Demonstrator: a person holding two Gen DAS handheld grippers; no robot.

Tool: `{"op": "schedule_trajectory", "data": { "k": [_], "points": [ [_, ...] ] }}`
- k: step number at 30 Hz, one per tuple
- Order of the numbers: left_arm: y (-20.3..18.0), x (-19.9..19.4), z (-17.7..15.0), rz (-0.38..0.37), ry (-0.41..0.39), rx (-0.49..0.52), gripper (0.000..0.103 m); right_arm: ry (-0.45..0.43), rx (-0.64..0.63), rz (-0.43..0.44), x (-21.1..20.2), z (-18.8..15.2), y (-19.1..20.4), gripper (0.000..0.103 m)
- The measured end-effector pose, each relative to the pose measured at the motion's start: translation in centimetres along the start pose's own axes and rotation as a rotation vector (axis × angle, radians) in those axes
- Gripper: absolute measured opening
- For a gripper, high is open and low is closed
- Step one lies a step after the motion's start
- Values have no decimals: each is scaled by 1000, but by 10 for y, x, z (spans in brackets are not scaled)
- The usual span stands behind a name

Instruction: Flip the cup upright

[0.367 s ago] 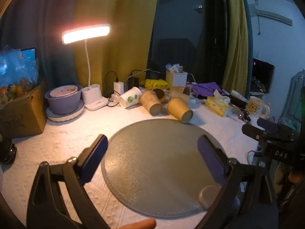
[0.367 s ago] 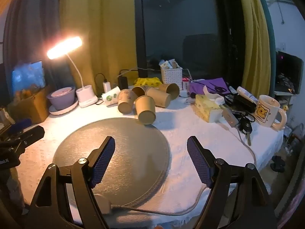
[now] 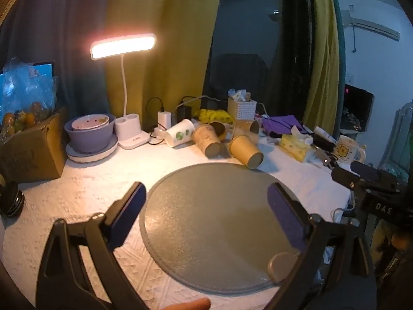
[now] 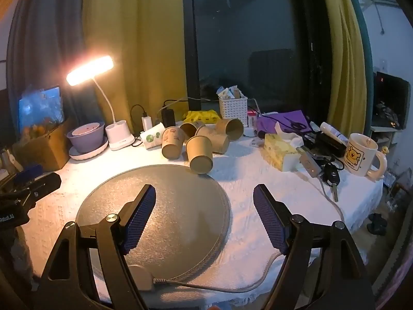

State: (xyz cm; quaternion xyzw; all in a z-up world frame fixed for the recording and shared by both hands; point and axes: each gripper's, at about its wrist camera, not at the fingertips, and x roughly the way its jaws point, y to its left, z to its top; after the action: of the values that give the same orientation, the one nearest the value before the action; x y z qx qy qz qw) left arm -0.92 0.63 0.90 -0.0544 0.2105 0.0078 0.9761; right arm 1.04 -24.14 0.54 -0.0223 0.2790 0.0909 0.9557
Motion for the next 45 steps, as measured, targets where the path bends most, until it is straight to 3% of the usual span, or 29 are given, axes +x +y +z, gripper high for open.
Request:
{"op": "schedule_trajectory", "data": {
  "k": [45],
  "points": [
    [-16, -6, -1, -15, -16, 19, 96, -4, -10, 3, -1, 3, 5, 81]
  ]
}}
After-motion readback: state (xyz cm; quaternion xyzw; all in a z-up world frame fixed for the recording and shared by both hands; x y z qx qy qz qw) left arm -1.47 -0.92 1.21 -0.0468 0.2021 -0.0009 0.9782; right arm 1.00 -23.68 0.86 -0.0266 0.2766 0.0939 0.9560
